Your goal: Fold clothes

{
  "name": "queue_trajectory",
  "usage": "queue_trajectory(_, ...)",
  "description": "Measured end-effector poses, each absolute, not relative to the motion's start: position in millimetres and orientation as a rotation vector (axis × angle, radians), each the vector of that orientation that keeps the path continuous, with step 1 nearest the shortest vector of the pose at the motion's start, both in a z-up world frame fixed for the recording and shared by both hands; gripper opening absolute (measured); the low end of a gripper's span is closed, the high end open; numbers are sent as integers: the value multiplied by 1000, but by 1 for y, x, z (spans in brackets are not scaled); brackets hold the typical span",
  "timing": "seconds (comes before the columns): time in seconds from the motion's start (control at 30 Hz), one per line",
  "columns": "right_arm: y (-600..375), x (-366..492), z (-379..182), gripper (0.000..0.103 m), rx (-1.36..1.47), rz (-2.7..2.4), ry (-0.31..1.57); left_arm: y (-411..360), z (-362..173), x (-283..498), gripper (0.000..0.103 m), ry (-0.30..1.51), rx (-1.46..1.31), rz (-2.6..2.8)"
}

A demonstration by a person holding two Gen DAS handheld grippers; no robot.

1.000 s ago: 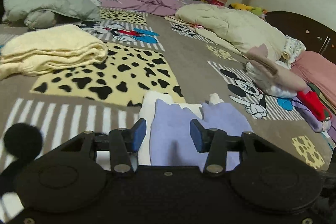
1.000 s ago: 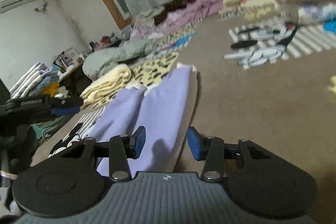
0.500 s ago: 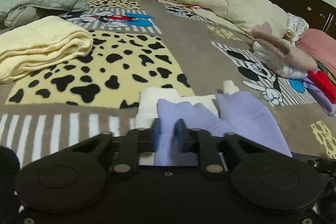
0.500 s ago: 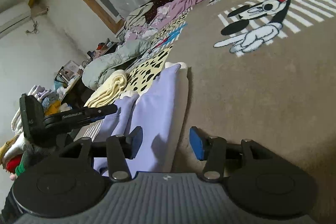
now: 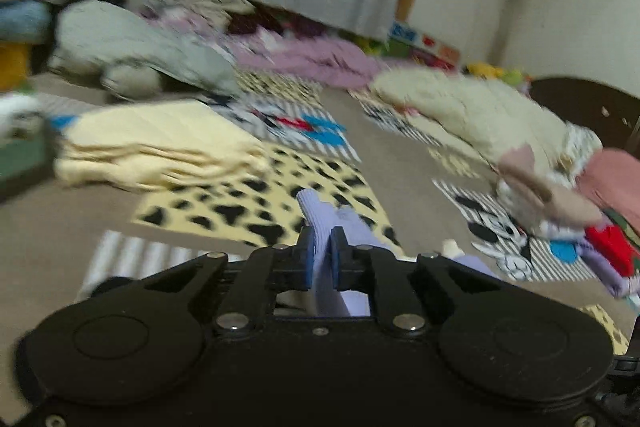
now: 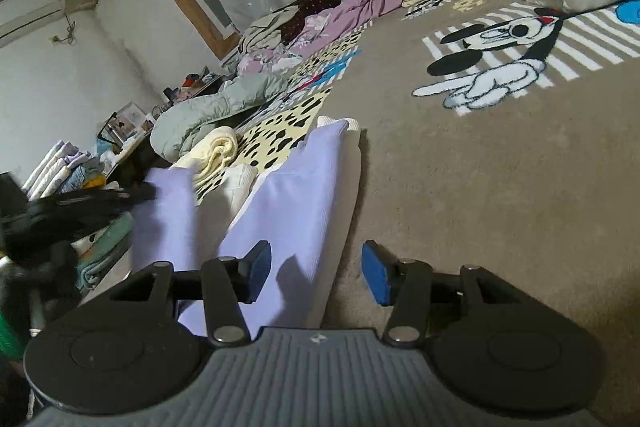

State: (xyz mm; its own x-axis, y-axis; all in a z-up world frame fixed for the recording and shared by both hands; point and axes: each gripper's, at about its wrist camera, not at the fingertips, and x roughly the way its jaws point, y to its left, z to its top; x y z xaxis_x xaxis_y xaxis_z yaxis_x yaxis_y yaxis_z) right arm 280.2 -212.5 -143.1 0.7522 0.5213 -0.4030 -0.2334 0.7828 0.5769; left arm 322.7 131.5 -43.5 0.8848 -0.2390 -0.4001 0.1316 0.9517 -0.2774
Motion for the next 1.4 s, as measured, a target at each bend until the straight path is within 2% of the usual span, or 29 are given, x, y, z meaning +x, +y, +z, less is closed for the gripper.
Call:
queue_trajectory(0.57,-200,275,-141,52,435,401,572,261,-63,213,6,421,-331,156)
queue_trajectory(0.8,-197,273,-140,52,413,391,568,298,-72,193,5,392,-379,242)
queue_trajectory(1.0,-194,272,-140,52,406,388,568,305,-85,195,5,457,-373,281)
queue_trajectory(1.1,-193,272,-140,52,406,388,569,300,-93,206,9,557,-301,306)
queue_trajectory(1.13,-193,272,-140,52,406,388,569,298,-95,209,20,577,-277,327)
queue_trajectory(1.17,-193,272,-140,52,405,388,570,295,-95,209,22,574,-251,358)
queue_trajectory(1.4,-190,272,-139,53,391,381,570,252,-68,228,24,478,-244,211)
